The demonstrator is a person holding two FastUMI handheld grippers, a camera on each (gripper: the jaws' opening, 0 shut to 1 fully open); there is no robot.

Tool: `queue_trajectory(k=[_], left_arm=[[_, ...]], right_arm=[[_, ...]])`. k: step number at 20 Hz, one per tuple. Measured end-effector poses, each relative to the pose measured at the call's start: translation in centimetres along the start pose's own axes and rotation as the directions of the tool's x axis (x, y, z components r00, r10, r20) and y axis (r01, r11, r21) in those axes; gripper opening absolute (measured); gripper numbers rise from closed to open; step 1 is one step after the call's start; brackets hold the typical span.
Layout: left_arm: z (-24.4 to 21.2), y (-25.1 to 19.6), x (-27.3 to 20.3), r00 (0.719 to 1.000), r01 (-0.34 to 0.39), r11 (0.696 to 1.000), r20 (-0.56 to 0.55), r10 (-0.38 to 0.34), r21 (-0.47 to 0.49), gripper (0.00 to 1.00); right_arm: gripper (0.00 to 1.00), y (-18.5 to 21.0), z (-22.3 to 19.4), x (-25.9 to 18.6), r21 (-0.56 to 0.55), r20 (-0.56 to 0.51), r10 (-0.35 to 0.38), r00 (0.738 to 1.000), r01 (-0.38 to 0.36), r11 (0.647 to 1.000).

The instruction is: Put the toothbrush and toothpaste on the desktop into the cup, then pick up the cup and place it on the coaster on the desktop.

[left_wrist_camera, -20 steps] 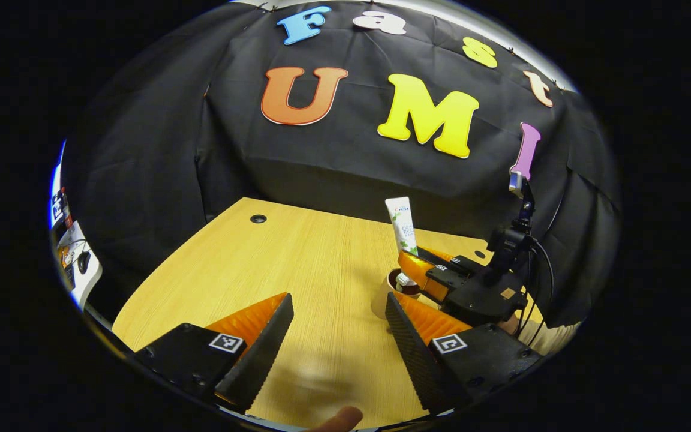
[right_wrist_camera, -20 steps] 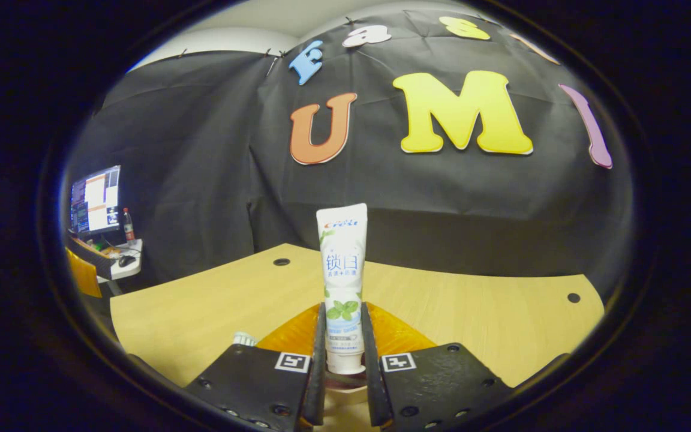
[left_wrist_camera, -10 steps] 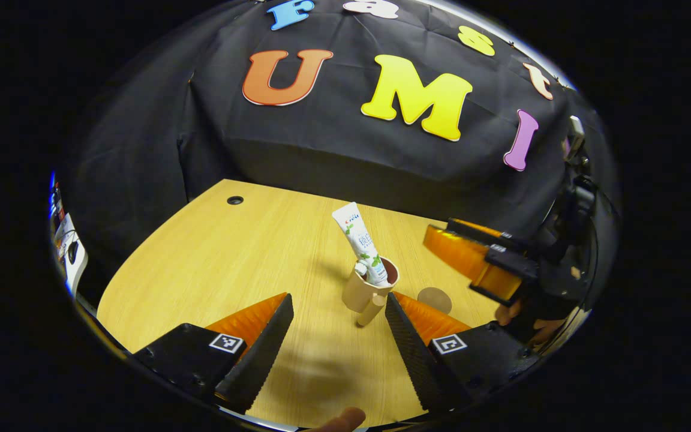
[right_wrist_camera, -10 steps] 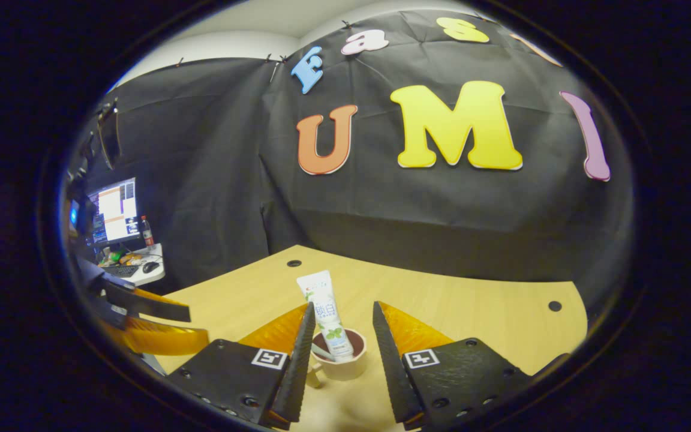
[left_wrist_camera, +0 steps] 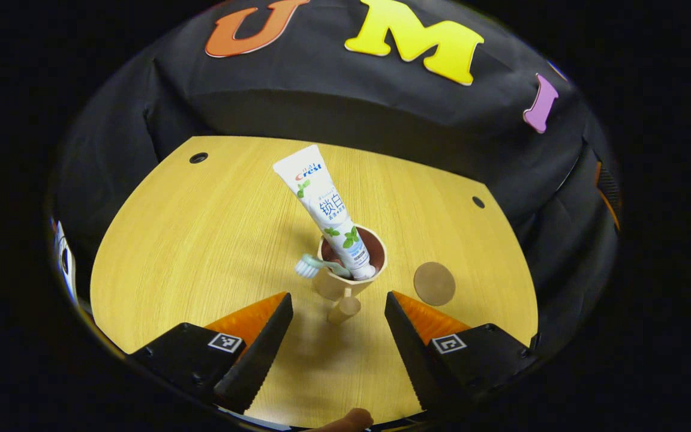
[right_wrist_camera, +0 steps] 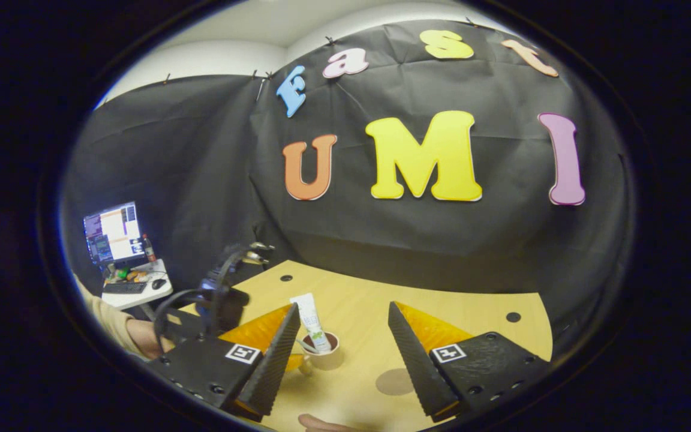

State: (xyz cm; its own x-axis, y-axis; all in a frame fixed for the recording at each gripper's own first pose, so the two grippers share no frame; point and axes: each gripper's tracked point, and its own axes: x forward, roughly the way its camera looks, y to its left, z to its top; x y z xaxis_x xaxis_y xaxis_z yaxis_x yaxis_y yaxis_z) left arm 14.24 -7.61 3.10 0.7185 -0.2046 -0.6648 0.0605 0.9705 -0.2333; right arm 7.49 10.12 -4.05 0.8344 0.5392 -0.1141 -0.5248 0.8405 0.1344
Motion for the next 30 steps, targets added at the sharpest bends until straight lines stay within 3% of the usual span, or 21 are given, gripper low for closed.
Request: queue_trajectory(k=[5, 10, 13, 14, 15, 17, 18, 20, 22, 23, 26, 30], left_arm=[[0.0, -0.4, 2.9, 0.982, -0.056, 0.998, -0.178, 0.062, 0.039, 0.98], [-1.2, -0.2, 4.7, 0.929, -0.099, 0.992, -0.350, 0.121, 0.081, 0.87], [-1.5, -0.8, 5.0, 0.913, -0.098, 0.994, -0.393, 0.111, 0.053, 0.82], [-1.4, -1.1, 5.1, 0.913, -0.085, 0.995, -0.396, 0.097, 0.047, 0.84], [-1.5, 0.9, 7.7, 0.911, -0.077, 0.996, -0.403, 0.085, 0.037, 0.82], [-2.4, -1.0, 6.5, 0.899, -0.082, 0.997, -0.430, 0.080, 0.014, 0.72], [-3.0, -0.7, 6.8, 0.891, -0.098, 0.995, -0.446, 0.090, 0.005, 0.57], [-4.0, -0.9, 7.0, 0.880, -0.120, 0.993, -0.462, 0.109, 0.006, 0.37], [-3.9, -2.3, 6.5, 0.884, -0.124, 0.992, -0.451, 0.118, 0.017, 0.27], [-4.0, -2.5, 6.5, 0.888, -0.122, 0.992, -0.446, 0.112, 0.007, 0.33], [-4.4, -5.2, 4.5, 0.899, -0.096, 0.995, -0.431, 0.072, -0.035, 0.31], [-3.8, -9.5, 3.6, 0.922, -0.090, 0.995, -0.374, 0.096, 0.034, 0.30]], right_arm=[[0.94, -1.5, 1.8, -2.9, 0.006, 0.018, -0.059, 0.998, 0.059, 0.998], [0.94, -4.5, 0.4, -5.4, 0.048, -0.028, -0.125, 0.992, 0.126, 0.991], [0.94, -6.9, -0.5, -6.9, 0.088, -0.061, -0.177, 0.982, 0.182, 0.979], [0.94, -7.8, -0.7, -7.4, 0.103, -0.065, -0.193, 0.979, 0.199, 0.975], [0.94, -8.5, -0.9, -7.8, 0.119, -0.071, -0.207, 0.976, 0.215, 0.969], [0.94, -9.5, -1.3, -8.6, 0.144, -0.084, -0.232, 0.969, 0.242, 0.960], [0.94, -10.0, -1.7, -8.9, 0.155, -0.093, -0.238, 0.967, 0.250, 0.956], [0.94, -10.6, -2.3, -9.4, 0.172, -0.110, -0.244, 0.963, 0.261, 0.950], [0.95, -10.8, -3.0, -9.7, 0.176, -0.123, -0.244, 0.962, 0.263, 0.949], [0.96, -10.7, -3.0, -9.8, 0.172, -0.124, -0.242, 0.962, 0.262, 0.950], [0.96, -10.7, -3.2, -10.2, 0.165, -0.125, -0.235, 0.964, 0.254, 0.953], [0.96, -10.5, -3.1, -10.2, 0.144, -0.117, -0.225, 0.967, 0.241, 0.960]])
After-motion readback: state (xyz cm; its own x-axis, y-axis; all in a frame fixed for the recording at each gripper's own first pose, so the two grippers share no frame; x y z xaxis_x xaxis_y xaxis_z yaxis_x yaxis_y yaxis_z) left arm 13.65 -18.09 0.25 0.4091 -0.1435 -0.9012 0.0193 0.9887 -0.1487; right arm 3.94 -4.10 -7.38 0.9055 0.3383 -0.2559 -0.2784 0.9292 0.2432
